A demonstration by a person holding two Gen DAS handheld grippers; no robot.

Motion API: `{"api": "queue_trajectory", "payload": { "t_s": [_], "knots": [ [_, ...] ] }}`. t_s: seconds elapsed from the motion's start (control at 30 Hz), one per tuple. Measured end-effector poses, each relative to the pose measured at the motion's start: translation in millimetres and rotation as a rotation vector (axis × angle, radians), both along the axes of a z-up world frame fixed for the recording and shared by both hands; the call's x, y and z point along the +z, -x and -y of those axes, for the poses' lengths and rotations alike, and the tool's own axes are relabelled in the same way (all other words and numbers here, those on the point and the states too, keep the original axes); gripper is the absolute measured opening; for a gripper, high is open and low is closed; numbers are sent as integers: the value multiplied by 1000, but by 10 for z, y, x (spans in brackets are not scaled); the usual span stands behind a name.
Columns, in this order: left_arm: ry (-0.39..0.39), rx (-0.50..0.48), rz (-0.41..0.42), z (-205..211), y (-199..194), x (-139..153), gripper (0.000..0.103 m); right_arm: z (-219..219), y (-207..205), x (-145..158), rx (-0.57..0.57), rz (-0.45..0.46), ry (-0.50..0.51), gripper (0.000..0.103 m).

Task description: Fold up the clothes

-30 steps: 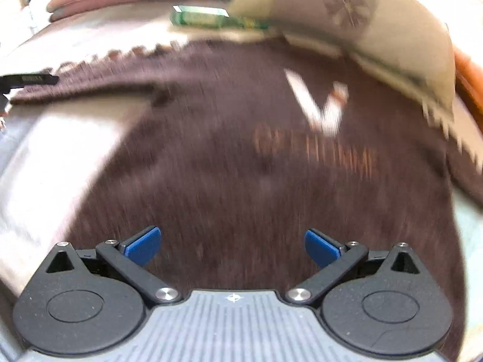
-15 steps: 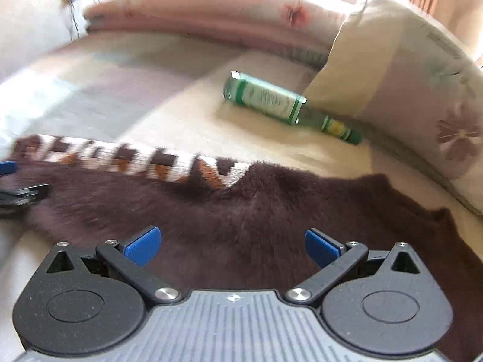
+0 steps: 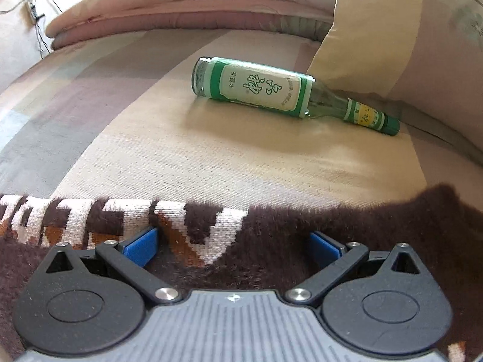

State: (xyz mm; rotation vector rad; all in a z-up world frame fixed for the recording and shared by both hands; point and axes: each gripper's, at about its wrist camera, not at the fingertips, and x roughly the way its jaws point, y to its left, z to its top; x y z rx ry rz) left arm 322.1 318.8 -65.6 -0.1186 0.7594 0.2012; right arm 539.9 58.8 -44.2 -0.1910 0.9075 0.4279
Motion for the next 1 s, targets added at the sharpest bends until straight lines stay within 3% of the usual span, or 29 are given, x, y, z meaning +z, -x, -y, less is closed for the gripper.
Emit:
{"api": "queue_trajectory", "payload": {
  "t_s": [0.2, 0.33, 0.47, 0.6, 0.67, 0.8, 0.9, 1.0],
  "knots": [
    [-7, 30, 4, -71, 57, 45, 102, 119, 613, 208, -14, 19, -48, 103],
    [3, 51, 10, -118, 72, 64, 102, 249, 1125, -14, -17, -19, -80, 103],
    [6, 55, 6, -128, 74, 91, 102, 193, 1521, -148, -28, 107, -6, 103],
    [20, 43, 22, -157, 120, 158, 102, 135, 1493, 82, 11, 47, -13, 103],
    [46, 53, 51, -217, 166, 214, 102, 137, 1492, 181, 6, 81, -47, 103],
    [147, 108, 97, -414, 251, 269, 102, -31, 1427, -69, 10, 15, 34, 103],
    [169, 141, 99, -500, 298, 290, 102, -144, 1459, 70, 15, 74, 39, 103],
    [168, 123, 100, -527, 349, 335, 102, -356, 1410, 238, 55, 101, -20, 103]
  ]
}}
